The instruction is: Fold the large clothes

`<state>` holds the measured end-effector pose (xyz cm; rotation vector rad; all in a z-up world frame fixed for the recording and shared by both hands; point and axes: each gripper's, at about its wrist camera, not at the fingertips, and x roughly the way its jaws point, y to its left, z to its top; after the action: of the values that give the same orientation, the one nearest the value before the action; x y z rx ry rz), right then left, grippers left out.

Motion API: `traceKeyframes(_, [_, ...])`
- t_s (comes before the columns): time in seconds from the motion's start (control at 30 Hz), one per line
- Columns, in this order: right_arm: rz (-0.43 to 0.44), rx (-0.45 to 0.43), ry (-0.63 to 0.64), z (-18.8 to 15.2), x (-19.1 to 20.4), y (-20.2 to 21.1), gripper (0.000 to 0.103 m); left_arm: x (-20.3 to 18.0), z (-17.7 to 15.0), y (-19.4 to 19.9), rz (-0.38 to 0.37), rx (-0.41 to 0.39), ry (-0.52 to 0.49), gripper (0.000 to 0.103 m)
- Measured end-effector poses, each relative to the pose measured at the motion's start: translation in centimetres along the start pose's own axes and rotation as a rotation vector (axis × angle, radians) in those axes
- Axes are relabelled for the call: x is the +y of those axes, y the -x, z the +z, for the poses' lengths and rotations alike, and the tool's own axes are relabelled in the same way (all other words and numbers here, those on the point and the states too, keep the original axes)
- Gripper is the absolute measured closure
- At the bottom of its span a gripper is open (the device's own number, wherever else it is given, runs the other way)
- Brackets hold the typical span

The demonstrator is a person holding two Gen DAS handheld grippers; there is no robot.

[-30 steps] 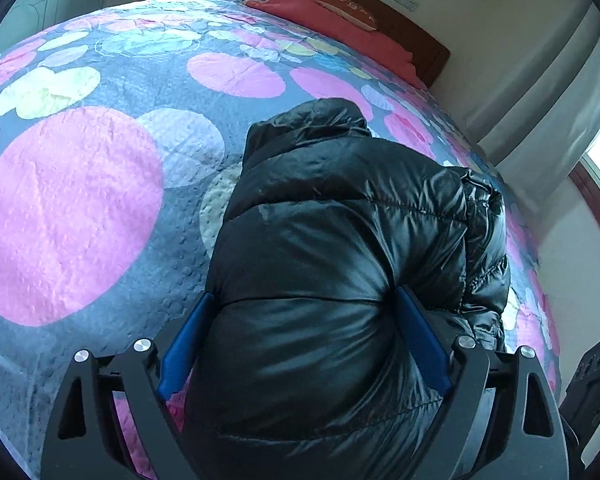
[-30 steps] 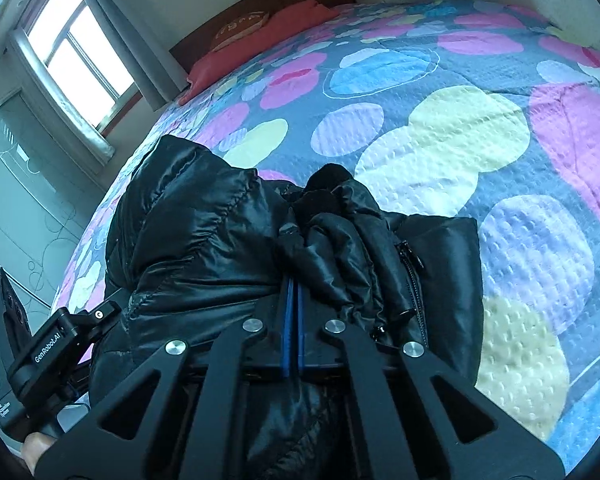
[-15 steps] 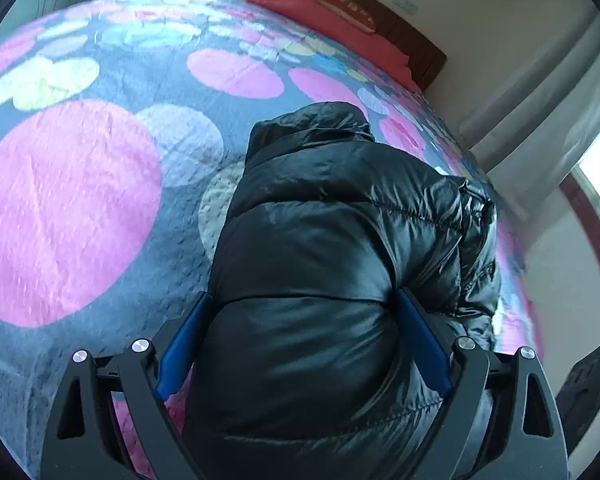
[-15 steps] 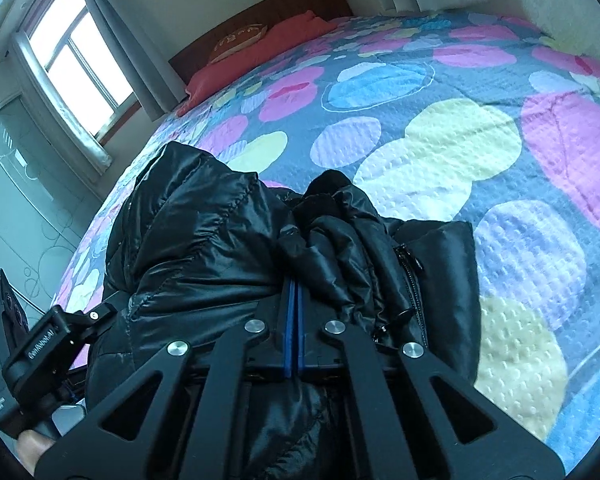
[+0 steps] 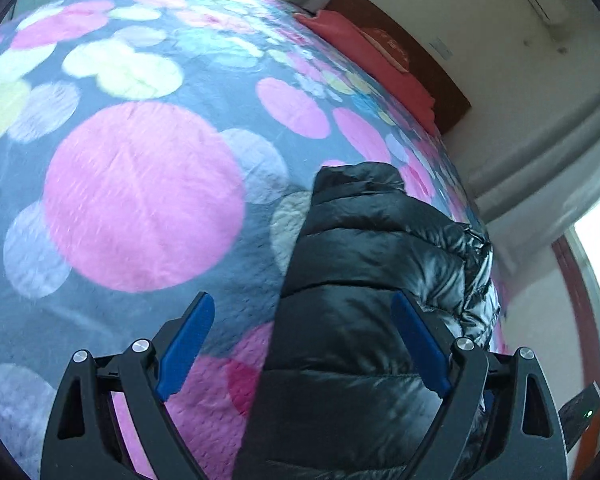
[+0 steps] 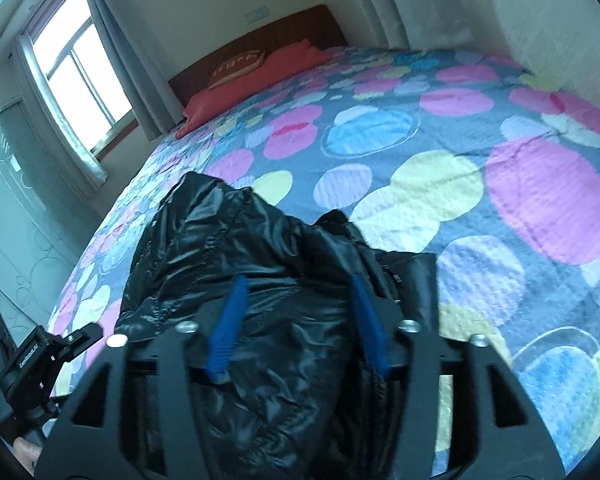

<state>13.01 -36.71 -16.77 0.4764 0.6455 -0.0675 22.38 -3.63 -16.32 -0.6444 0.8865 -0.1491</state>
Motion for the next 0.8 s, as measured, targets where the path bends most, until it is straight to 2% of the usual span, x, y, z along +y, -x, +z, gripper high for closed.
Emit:
traceKeyframes(0.1, [-0.044,0.013,-0.020,-0.3,-1.1,-0.3,0.037,1.0,-0.5,-0.7,-0.018,0.044,0.037,0.014])
traceKeyframes(0.23, [-0.013,0.065,-0.079,-0.8,-3.0,-1.4,0.023,2.0,-1.2,-1.5,-0.081,0.082,0.107,0.014])
traceKeyframes(0.43, [0.043,0.106,-0.126,-1.3,-4.4,-2.9,0.016,2.0,-1.2,-2.8,-0.134,0.113,0.123,0.010])
traceKeyframes(0.57, [0.066,0.106,-0.147,-1.5,-4.9,-3.4,0.015,1.9,-0.9,-3.3,-0.177,0.132,0.140,0.009])
traceKeyframes(0.67, [0.056,0.088,-0.139,-1.4,-4.8,-3.1,0.013,2.1,-1.1,-3.3,-0.249,0.145,0.191,0.009])
traceKeyframes(0.8, [0.021,0.064,-0.130,-1.7,-4.9,-2.8,0.007,1.8,-1.3,-3.6,-0.245,0.155,0.149,0.009])
